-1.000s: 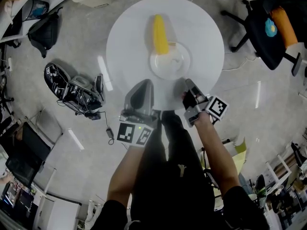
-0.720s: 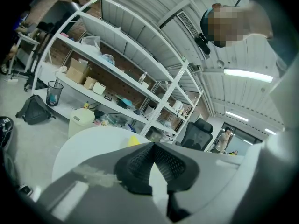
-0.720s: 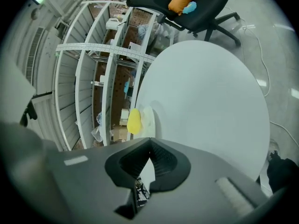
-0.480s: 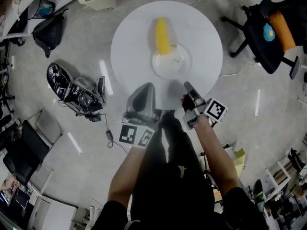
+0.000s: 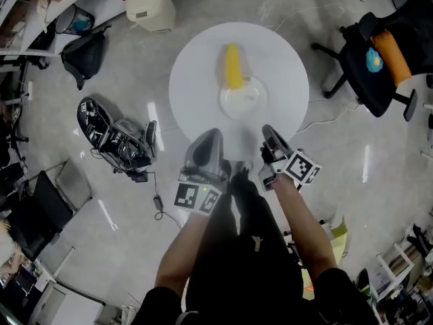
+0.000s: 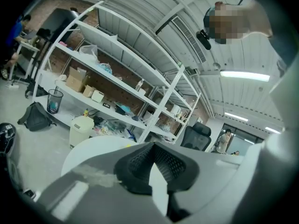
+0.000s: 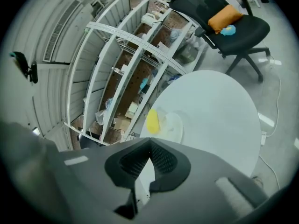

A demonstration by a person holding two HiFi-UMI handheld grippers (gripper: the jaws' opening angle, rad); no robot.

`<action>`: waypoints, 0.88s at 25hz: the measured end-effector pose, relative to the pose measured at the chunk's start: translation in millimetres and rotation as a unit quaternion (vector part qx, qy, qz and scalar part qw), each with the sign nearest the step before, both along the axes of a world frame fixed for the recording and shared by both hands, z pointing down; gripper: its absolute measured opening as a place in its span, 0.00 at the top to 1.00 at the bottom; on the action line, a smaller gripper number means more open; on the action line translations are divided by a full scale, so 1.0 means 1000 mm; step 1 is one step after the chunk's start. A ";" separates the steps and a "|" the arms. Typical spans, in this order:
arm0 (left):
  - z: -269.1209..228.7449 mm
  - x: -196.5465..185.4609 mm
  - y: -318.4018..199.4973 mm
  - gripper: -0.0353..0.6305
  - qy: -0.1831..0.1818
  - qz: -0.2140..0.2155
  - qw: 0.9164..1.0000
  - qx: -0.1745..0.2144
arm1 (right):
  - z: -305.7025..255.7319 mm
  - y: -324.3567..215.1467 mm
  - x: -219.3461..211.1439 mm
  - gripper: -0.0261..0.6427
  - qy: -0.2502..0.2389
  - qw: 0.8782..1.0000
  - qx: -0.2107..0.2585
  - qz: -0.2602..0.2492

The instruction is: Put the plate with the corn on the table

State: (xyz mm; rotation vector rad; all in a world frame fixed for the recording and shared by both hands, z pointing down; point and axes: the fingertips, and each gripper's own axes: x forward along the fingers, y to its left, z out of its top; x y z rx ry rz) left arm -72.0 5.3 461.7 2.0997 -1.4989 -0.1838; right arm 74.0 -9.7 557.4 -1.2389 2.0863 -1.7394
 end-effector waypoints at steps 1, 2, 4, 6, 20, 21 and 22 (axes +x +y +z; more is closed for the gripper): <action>-0.005 0.000 0.001 0.94 -0.001 -0.001 1.000 0.002 | -0.006 0.000 0.000 0.94 0.006 1.000 0.005 -0.004; -0.010 0.000 0.003 0.94 -0.001 -0.003 1.000 0.005 | -0.011 0.002 0.000 0.95 0.015 1.000 0.007 -0.008; -0.020 0.002 0.007 0.94 -0.002 -0.005 1.000 0.010 | -0.021 0.005 0.001 0.95 0.027 0.999 0.012 -0.018; -0.029 0.005 0.011 0.94 -0.003 -0.005 1.000 0.016 | -0.031 0.008 0.000 0.95 0.037 0.999 0.023 -0.028; -0.093 0.034 0.055 0.94 -0.004 0.002 0.999 0.039 | -0.129 0.023 0.002 0.95 0.158 0.971 0.162 -0.073; -0.097 0.037 0.060 0.94 -0.008 0.004 0.999 0.043 | -0.135 0.026 0.003 0.95 0.165 0.969 0.169 -0.075; -0.100 0.039 0.064 0.94 -0.010 0.005 0.999 0.046 | -0.140 0.029 0.004 0.95 0.173 0.966 0.178 -0.077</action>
